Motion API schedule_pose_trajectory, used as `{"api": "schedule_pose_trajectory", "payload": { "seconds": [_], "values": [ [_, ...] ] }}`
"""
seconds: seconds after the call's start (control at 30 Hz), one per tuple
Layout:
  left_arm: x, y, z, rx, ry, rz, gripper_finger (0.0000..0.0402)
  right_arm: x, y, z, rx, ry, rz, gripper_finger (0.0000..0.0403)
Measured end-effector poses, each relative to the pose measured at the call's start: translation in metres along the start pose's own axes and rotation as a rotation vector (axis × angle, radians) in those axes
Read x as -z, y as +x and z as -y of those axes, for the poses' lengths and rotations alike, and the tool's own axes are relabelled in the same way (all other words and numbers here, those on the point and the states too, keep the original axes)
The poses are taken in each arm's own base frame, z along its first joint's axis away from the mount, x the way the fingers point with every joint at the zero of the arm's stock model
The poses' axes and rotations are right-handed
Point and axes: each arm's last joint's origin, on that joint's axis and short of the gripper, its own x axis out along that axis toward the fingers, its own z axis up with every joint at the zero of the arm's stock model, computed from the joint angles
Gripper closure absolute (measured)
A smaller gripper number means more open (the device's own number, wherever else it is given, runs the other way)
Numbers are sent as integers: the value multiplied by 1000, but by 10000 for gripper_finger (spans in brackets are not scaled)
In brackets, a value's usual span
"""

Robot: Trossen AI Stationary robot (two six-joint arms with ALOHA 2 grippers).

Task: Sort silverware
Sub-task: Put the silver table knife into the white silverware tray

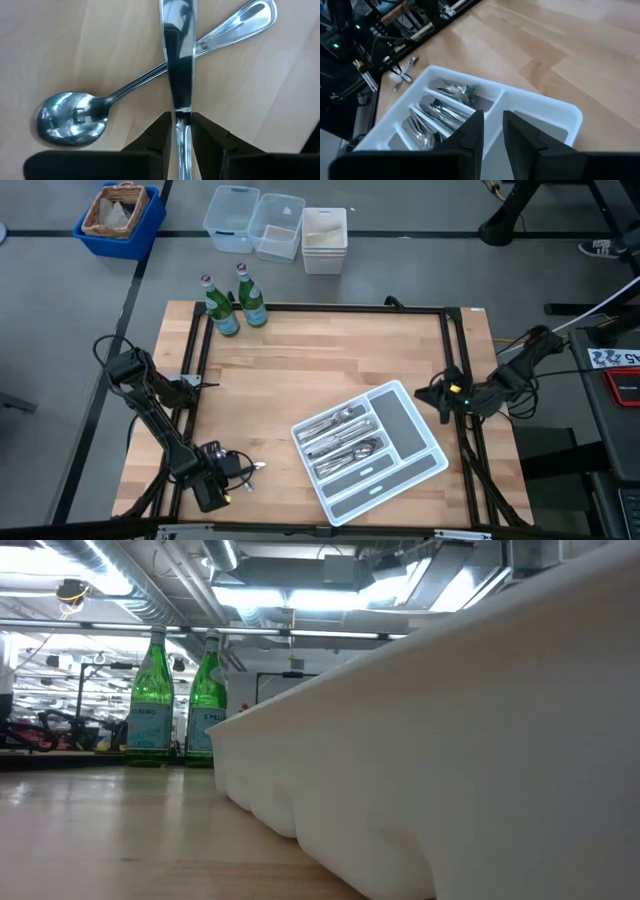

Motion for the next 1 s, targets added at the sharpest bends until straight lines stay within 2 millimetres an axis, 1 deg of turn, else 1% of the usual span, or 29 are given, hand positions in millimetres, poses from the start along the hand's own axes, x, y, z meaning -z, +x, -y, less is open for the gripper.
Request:
{"api": "schedule_pose_trajectory", "payload": {
  "seconds": [0.13,0.3,0.47,0.57,0.67,0.8,0.9,1.0],
  "values": [
    [0,1,-1,5,0,1,340,6,3,4,4,-13,-17,327],
    [0,1,0,8,0,4,340,6,3,4,4,-13,-17,327],
    [0,3,0,3,35,16,338,6,3,4,5,-16,-17,327],
    [0,7,0,-11,13,7,324,6,3,4,6,-18,-17,327],
    [0,12,3,-14,-5,0,302,6,3,4,9,-22,-19,327],
    [0,14,3,-12,2,-3,279,7,3,5,13,-30,-21,327],
    [-1,14,2,-15,4,-8,285,7,3,5,16,-63,-24,327],
    [-1,15,1,-22,20,-10,315,7,3,5,16,-89,-24,327]
  ]
}}
